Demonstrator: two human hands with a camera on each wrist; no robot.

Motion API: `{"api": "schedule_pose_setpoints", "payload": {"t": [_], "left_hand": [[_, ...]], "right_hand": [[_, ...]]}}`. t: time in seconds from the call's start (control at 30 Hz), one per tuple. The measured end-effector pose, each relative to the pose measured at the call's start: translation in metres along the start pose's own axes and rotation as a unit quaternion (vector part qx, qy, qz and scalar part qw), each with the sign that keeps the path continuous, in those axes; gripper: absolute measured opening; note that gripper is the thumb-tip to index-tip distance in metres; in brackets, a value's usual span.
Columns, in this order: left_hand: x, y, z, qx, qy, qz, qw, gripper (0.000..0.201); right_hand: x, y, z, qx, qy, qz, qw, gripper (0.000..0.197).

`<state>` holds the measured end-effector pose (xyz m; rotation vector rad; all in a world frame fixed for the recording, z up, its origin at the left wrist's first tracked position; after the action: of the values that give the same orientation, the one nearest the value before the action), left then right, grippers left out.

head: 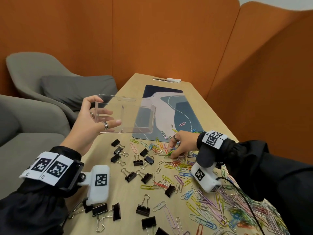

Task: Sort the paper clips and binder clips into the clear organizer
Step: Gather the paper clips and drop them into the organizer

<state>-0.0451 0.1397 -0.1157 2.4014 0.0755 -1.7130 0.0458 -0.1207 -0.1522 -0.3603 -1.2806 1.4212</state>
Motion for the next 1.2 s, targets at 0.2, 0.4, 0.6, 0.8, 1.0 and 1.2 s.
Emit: {"api": "schedule_pose_setpoints", "payload": {"t": [0.2,0.4,0.6,0.8,1.0,1.2], "left_hand": [[0.002,0.002,0.0,0.007,0.006,-0.011,1.0,0.064],[0.005,0.005,-0.001,0.017,0.004,-0.021,1.0,0.065],[0.008,0.01,0.0,0.041,0.002,-0.029,0.999,0.063],[0.011,0.015,0.002,0.08,-0.012,-0.02,0.997,0.072],[0.015,0.016,0.0,0.111,-0.03,-0.006,0.993,0.081],[0.017,0.016,0.0,0.12,-0.033,0.002,0.992,0.089]], "right_hand": [[-0.004,-0.009,0.006,-0.044,0.004,-0.038,0.998,0.014],[0.005,-0.031,0.018,-0.094,-0.03,-0.103,0.99,0.011],[0.03,-0.074,0.031,-0.171,-0.068,-0.176,0.967,0.006],[0.085,-0.095,0.039,-0.162,-0.15,-0.222,0.95,0.01],[0.113,-0.076,0.026,-0.148,-0.159,-0.098,0.971,0.023],[0.113,-0.066,0.031,-0.179,-0.204,-0.121,0.955,0.022]]}}
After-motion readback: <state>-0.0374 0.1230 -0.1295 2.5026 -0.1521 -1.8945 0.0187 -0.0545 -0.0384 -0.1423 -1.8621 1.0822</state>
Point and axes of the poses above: each hand's wrist, its own z-axis away from the middle knuckle, its own y-axis out of the palm, x = y × z, the point moved 4 cm from there along -z, towards the middle knuckle, and after that the axes turned 1 degree about x, right-handed, at the moved point
